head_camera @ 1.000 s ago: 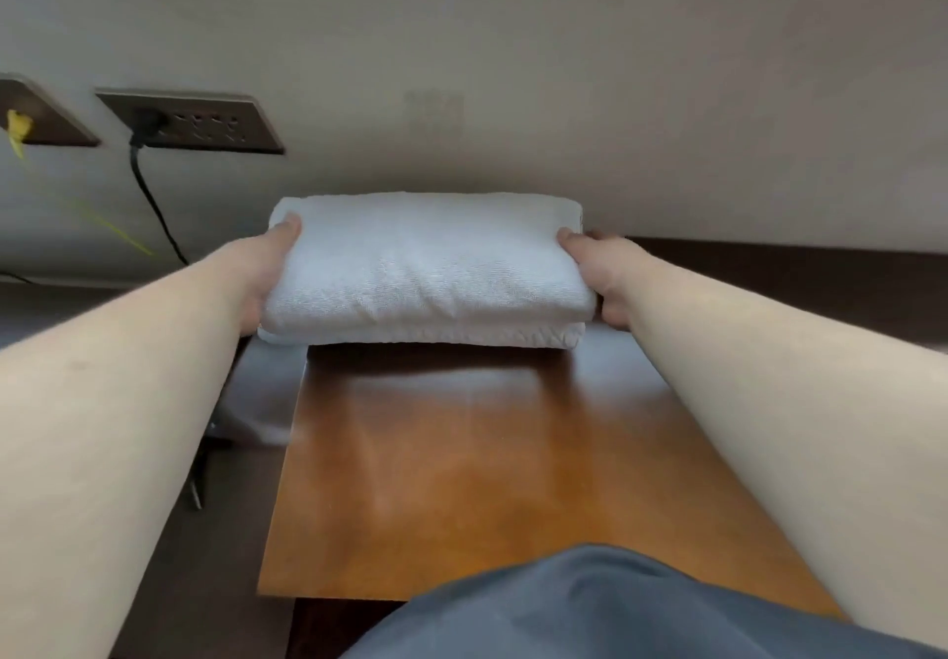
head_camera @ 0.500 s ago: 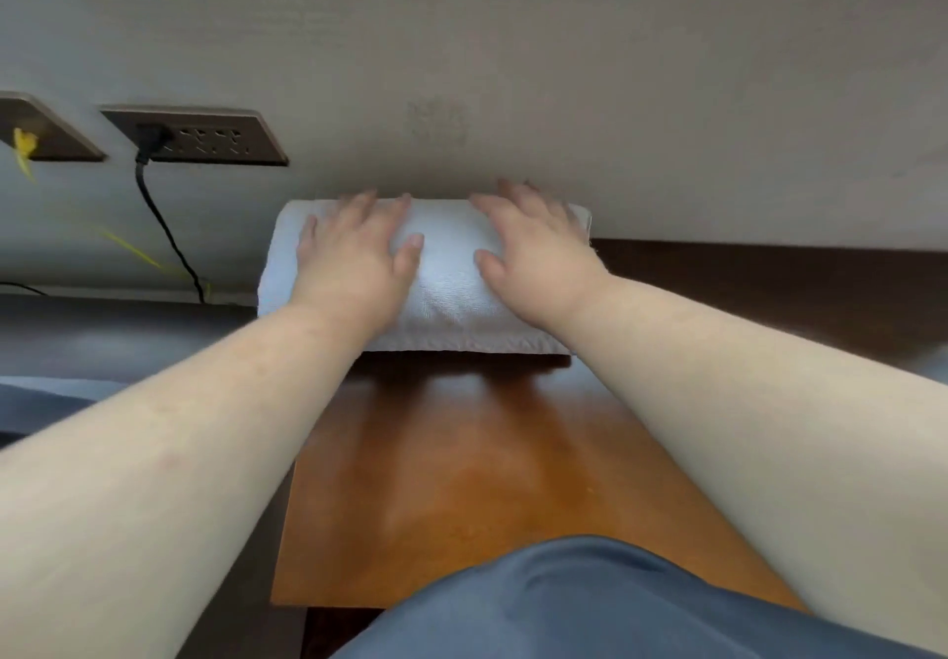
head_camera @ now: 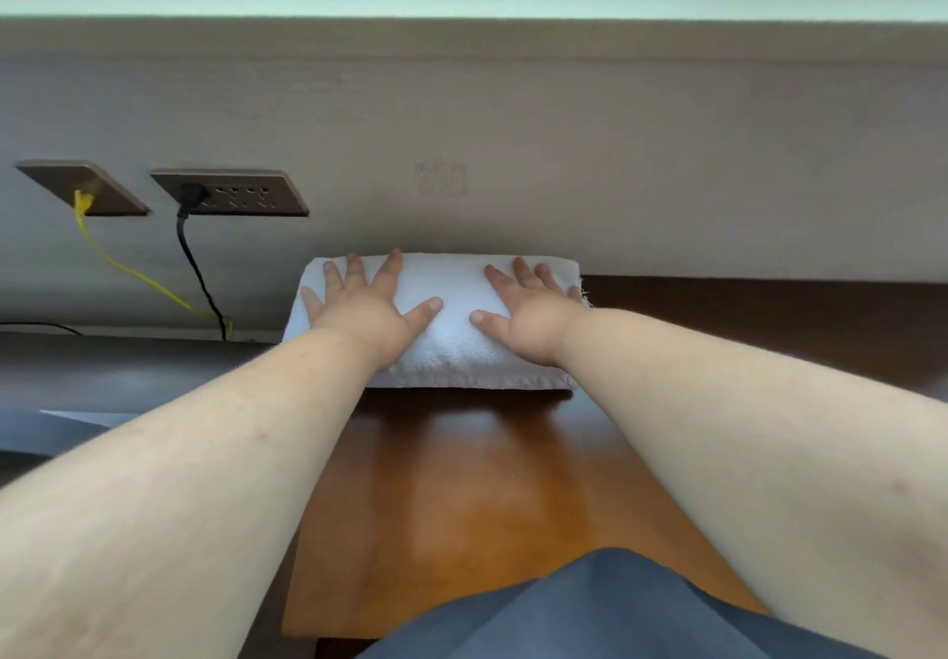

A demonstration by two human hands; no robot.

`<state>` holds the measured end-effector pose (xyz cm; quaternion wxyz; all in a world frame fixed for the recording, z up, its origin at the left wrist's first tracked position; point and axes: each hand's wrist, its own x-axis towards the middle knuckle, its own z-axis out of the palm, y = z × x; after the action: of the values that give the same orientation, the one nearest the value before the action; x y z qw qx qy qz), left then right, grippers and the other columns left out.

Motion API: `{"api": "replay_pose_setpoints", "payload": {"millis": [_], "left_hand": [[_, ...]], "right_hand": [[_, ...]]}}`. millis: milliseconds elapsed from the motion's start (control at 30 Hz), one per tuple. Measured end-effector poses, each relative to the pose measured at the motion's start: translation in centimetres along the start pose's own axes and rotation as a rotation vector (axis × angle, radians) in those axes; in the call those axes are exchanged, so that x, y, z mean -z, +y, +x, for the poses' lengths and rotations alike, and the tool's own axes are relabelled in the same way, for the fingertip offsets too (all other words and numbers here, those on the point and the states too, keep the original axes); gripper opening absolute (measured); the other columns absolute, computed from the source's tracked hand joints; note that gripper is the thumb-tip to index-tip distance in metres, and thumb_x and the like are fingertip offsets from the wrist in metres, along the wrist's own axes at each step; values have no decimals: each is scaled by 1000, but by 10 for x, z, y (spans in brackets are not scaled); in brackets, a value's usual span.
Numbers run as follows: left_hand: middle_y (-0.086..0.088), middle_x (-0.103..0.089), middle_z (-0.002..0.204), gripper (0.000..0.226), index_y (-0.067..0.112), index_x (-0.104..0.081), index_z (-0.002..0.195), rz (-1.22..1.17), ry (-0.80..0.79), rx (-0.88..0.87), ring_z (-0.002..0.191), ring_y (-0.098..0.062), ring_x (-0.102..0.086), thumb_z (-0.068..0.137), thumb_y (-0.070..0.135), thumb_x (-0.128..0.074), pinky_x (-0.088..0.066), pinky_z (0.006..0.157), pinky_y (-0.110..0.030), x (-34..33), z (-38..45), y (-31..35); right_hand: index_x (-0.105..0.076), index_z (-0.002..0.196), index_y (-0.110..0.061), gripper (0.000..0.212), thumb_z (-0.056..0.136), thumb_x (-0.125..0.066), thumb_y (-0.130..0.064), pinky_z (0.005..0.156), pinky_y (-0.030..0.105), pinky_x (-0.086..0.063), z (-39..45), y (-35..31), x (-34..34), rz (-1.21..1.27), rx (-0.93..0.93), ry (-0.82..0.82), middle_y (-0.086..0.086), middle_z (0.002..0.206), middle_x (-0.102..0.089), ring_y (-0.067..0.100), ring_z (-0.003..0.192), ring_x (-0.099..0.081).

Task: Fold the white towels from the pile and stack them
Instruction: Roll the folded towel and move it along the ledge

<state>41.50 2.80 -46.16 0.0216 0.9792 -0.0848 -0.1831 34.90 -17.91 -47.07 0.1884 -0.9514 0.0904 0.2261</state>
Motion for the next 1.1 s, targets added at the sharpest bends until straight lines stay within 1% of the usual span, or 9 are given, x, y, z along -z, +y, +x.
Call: {"api": "replay_pose_setpoints", "payload": {"millis": [167, 400, 667, 800, 867, 933, 967, 1000, 1100], "left_hand": [[-11, -9, 162, 87, 36, -8, 153, -21, 199, -167, 149, -31, -2, 81, 79, -28, -6, 118, -53, 23, -33, 21], [-5, -20, 160, 68, 30, -33, 149, -166, 179, -424, 149, -23, -12, 90, 62, -46, -11, 121, -46, 86, -78, 75], [3, -18, 161, 60, 38, -33, 146, -177, 251, -652, 148, -17, -13, 92, 56, -50, -9, 121, -41, 157, -138, 167], [6, -21, 159, 59, 42, -35, 144, -226, 288, -682, 146, -19, -21, 90, 58, -52, -18, 120, -42, 175, -173, 212], [-1, -39, 151, 63, 38, -45, 138, -283, 420, -808, 136, -25, -38, 82, 65, -55, -30, 114, -48, 169, -179, 258], [-12, -55, 134, 65, 23, -59, 129, -360, 461, -881, 123, -30, -49, 72, 52, -71, -38, 106, -57, 149, -192, 358], [-14, -56, 131, 63, 18, -60, 127, -360, 425, -929, 121, -30, -49, 71, 44, -74, -37, 105, -57, 142, -200, 387], [-13, -56, 132, 62, 20, -59, 128, -364, 376, -924, 123, -29, -48, 72, 43, -74, -37, 106, -56, 143, -216, 401], [1, -46, 145, 58, 37, -50, 134, -389, 497, -919, 132, -18, -44, 81, 56, -62, -35, 111, -41, 142, -291, 441]], "right_hand": [[-10, 157, -37, 78, 92, -35, -71, 121, 56, -5, -36, -5, 30, 46, 52, 172, 0, 167, -3, 24, 153, 3], [-20, 156, -33, 75, 93, -44, -66, 120, 54, -11, -102, 3, 78, 167, 16, 358, 4, 165, -16, 25, 152, -5], [-28, 154, -33, 70, 93, -49, -63, 121, 51, -13, -199, 80, 154, 229, -82, 556, 0, 164, -18, 22, 152, -5], [-33, 152, -33, 66, 94, -50, -60, 122, 50, -11, -267, 118, 190, 182, -153, 610, -1, 163, -21, 22, 152, -6], [-37, 150, -32, 68, 91, -49, -64, 121, 53, -10, -302, 139, 198, 115, -151, 642, 2, 160, -26, 28, 151, -9], [-37, 148, -31, 71, 87, -45, -68, 117, 59, -5, -344, 186, 201, 100, -184, 613, 8, 157, -27, 34, 149, -9], [-36, 148, -31, 72, 87, -44, -69, 116, 60, -3, -356, 206, 204, 58, -166, 615, 9, 157, -26, 35, 149, -7], [-35, 148, -32, 71, 88, -45, -69, 117, 60, -2, -372, 225, 213, 39, -169, 623, 9, 159, -24, 33, 150, -6], [-34, 149, -33, 67, 91, -49, -64, 119, 57, -4, -441, 292, 221, -40, -230, 677, 4, 162, -21, 28, 151, -5]]}}
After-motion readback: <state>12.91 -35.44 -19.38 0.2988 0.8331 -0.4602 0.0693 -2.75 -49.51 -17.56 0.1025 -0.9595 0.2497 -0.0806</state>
